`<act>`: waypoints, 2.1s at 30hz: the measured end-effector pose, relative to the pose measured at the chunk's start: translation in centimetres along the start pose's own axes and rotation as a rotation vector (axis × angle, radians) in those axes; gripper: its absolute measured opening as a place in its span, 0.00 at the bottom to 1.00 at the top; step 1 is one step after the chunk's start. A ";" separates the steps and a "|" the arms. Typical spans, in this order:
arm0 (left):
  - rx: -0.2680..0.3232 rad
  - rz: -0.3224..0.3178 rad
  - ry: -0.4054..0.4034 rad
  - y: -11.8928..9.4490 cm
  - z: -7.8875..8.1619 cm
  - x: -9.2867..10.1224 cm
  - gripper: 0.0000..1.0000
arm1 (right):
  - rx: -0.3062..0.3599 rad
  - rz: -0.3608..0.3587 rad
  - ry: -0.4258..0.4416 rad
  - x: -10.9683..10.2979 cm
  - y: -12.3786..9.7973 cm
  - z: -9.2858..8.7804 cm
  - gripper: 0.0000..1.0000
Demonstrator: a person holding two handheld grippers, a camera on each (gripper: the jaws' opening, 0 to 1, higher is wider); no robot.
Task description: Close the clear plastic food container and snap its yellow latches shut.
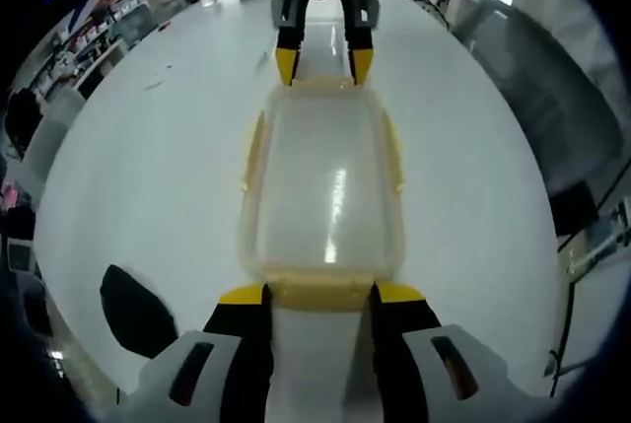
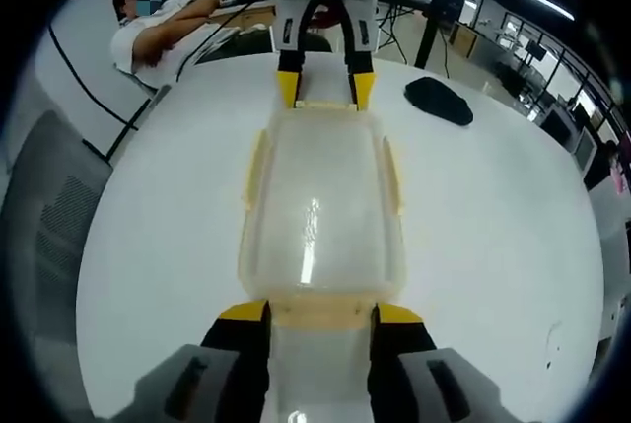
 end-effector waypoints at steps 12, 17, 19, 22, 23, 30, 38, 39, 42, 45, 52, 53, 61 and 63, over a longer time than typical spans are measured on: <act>-0.087 0.038 -0.036 0.0 0.5 0.1 0.36 | -0.004 0.005 -0.002 0.4 -0.3 0.1 0.35; -0.099 0.037 -0.043 -0.2 0.6 0.1 0.36 | -0.002 0.008 -0.003 0.1 -0.6 0.2 0.35; -0.101 0.039 -0.048 -0.4 0.7 0.3 0.36 | 0.000 0.005 -0.010 0.1 -0.8 0.2 0.35; -0.098 0.045 -0.049 -0.8 1.0 0.3 0.36 | 0.002 0.007 -0.015 0.1 -1.2 0.2 0.35; -0.098 0.050 -0.042 -1.0 1.2 0.3 0.36 | 0.002 0.008 -0.015 0.2 -1.3 0.2 0.35; -0.105 0.074 -0.021 -2.1 2.7 0.0 0.36 | 0.006 -0.016 -0.027 0.4 -3.0 0.0 0.35; -0.119 0.105 -0.002 -3.2 4.5 -0.5 0.36 | 0.019 -0.045 -0.037 0.8 -5.0 -0.1 0.35; -0.120 0.108 -0.001 -3.4 4.7 -0.5 0.36 | 0.020 -0.046 -0.039 0.8 -5.2 -0.1 0.35; -0.130 0.114 -0.002 -3.7 5.3 -0.5 0.36 | 0.021 -0.052 -0.046 0.7 -5.9 -0.1 0.35; -0.129 0.118 -0.008 -3.9 5.8 -0.5 0.36 | 0.027 -0.059 -0.050 0.8 -6.7 -0.3 0.35; -0.125 0.134 -0.009 -4.4 7.8 -0.5 0.36 | 0.033 -0.069 -0.054 0.9 -8.4 -1.2 0.35; -0.124 0.136 -0.009 -4.4 8.1 -0.6 0.36 | 0.033 -0.069 -0.054 1.0 -8.6 -1.4 0.35; -0.126 0.144 -0.006 -4.1 10.5 -0.8 0.35 | 0.032 -0.071 -0.056 1.2 -10.2 -3.2 0.35; -0.126 0.149 -0.009 -3.9 11.2 -1.0 0.35 | 0.034 -0.077 -0.048 1.3 -10.7 -3.7 0.35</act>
Point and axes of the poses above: the point that each gripper's makers call its tool centre point, and the gripper's own axes: y roughly forward along the fingers, x roughly to its right, z roughly out of its top, the point moved 7 cm from there along -y, roughly backward along the fingers, and after that the axes turned 3 degrees about y, right-handed, at the moved point
